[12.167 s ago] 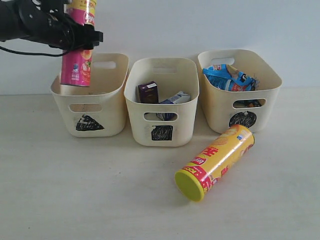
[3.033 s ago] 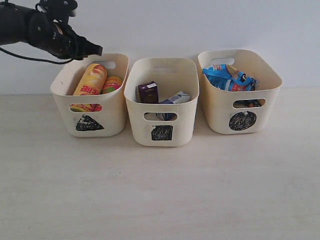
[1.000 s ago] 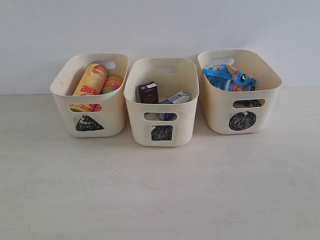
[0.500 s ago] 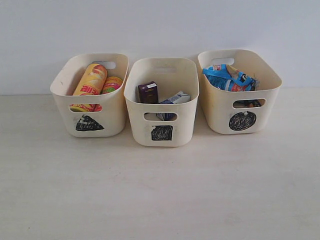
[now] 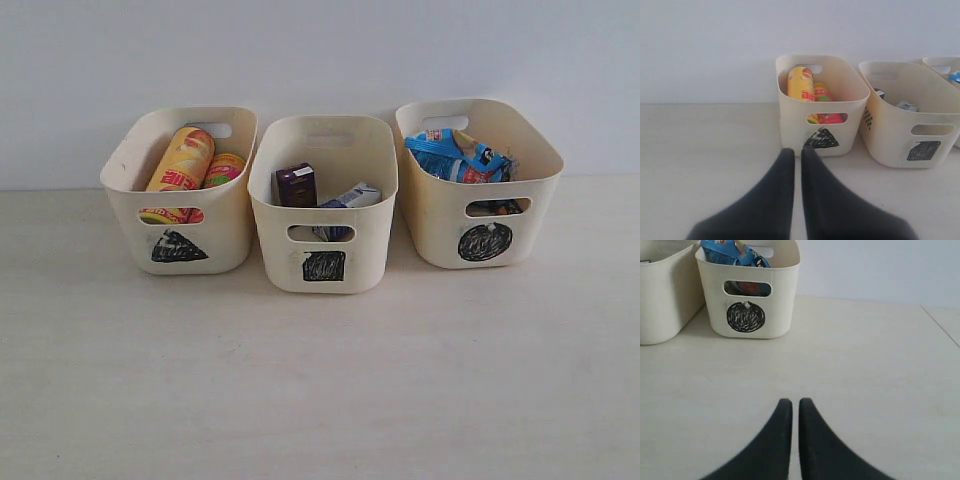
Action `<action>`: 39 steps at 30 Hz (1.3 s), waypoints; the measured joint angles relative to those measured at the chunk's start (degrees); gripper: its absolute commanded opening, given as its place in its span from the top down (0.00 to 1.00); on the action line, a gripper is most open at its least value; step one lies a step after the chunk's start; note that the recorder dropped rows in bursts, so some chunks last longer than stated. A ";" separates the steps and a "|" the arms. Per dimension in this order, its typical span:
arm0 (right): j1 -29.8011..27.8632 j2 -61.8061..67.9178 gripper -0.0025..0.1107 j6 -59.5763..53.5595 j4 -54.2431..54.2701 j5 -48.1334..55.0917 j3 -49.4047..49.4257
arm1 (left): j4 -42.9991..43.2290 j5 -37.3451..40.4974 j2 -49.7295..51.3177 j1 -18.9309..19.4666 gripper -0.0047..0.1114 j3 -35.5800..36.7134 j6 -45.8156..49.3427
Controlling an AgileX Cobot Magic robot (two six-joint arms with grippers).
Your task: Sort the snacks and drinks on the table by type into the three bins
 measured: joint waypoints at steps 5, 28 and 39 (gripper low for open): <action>0.00 0.00 0.95 0.00 0.00 0.00 0.00 | -0.40 -1.48 -4.24 0.00 0.92 4.23 1.57; 0.00 0.00 0.95 0.00 0.00 0.00 0.00 | -6.49 -1.69 -18.59 6.31 0.92 15.63 12.10; 0.00 0.00 0.95 0.00 0.00 0.00 0.00 | -7.49 1.01 -18.93 10.69 0.92 16.34 12.10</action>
